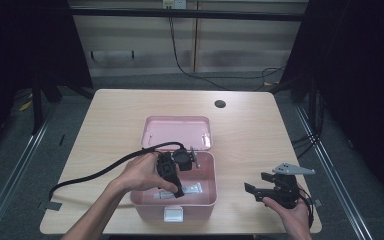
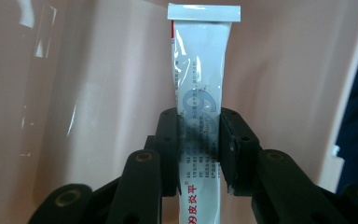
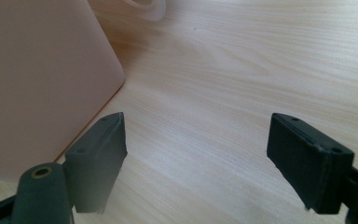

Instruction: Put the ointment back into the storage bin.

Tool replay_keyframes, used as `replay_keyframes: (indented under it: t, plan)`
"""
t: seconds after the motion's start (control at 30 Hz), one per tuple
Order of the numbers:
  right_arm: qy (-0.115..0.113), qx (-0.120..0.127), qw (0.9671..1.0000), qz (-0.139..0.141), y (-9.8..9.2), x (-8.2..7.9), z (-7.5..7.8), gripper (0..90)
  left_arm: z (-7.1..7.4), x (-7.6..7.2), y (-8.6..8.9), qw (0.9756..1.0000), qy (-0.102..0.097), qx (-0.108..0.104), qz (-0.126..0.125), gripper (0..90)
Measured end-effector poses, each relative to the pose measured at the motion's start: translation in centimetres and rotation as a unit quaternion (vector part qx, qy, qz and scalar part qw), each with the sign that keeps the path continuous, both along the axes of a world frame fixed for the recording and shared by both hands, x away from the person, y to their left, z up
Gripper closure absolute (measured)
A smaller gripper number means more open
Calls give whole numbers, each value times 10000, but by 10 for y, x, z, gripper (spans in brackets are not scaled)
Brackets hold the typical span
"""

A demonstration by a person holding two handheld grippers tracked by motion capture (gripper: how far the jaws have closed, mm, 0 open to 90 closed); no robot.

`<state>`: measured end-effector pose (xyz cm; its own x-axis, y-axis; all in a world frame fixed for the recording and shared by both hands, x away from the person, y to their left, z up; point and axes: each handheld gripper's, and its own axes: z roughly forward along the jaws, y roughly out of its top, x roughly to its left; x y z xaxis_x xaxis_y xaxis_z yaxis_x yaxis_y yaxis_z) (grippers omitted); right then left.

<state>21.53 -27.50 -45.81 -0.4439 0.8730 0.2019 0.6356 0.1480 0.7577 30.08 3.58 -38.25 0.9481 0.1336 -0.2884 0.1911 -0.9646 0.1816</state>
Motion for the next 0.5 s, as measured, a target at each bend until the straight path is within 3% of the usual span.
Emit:
replay_keyframes:
  t: [0.07, 0.5]
  plan:
    - [-14, 4, 10000, 1, 0, 0, 0, 196, -5, -1, -2, 10000, 46, 79, -30, 708]
    - [-5, -5, 10000, -5, 0, -1, 0, 196, -21, -1, -7, 9999, 115, 10, -32, 709]
